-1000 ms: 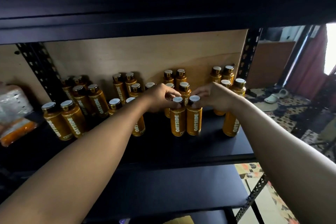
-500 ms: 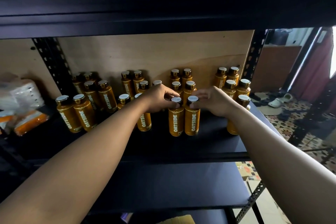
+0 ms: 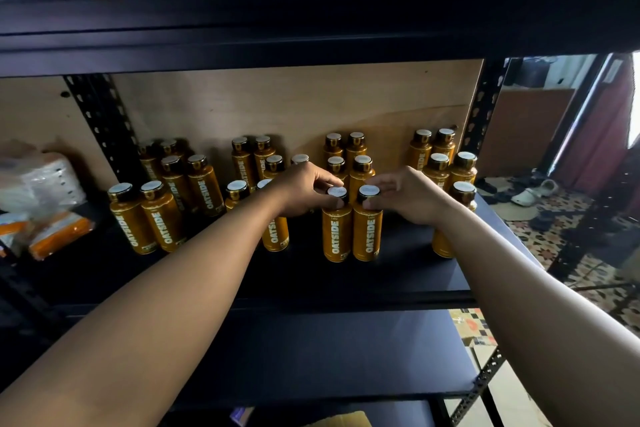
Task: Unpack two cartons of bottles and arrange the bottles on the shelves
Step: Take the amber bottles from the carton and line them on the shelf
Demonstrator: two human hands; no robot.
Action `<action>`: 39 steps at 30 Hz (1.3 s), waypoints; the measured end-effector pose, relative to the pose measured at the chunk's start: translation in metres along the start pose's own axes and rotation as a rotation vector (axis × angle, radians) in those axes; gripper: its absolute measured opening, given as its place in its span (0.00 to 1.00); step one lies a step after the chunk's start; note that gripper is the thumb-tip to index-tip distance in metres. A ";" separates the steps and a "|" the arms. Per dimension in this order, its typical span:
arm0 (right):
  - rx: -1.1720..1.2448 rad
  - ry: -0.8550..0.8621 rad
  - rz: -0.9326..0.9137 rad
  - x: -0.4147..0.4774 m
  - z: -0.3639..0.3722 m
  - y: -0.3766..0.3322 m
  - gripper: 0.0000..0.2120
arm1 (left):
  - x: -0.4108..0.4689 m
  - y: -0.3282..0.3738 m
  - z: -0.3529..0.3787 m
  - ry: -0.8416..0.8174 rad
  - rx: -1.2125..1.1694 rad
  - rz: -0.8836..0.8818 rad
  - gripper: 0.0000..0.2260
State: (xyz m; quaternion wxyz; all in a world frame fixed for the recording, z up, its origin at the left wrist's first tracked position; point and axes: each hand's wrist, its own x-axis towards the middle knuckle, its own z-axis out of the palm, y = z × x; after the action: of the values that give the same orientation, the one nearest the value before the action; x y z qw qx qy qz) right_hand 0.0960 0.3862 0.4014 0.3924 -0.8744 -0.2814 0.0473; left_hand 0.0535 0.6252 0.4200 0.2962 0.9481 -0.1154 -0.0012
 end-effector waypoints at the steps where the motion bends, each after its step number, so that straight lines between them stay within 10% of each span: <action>1: -0.001 0.001 0.003 0.000 0.000 -0.001 0.19 | 0.000 -0.001 0.000 0.001 -0.006 -0.001 0.22; 39: -0.025 -0.031 -0.017 0.001 -0.005 0.004 0.18 | 0.002 -0.003 0.001 -0.013 -0.042 0.020 0.22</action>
State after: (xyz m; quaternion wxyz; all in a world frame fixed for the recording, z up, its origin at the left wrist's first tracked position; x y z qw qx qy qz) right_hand 0.1001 0.3818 0.4021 0.3772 -0.8760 -0.2956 0.0538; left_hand 0.0563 0.6266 0.4177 0.3151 0.9405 -0.1266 -0.0069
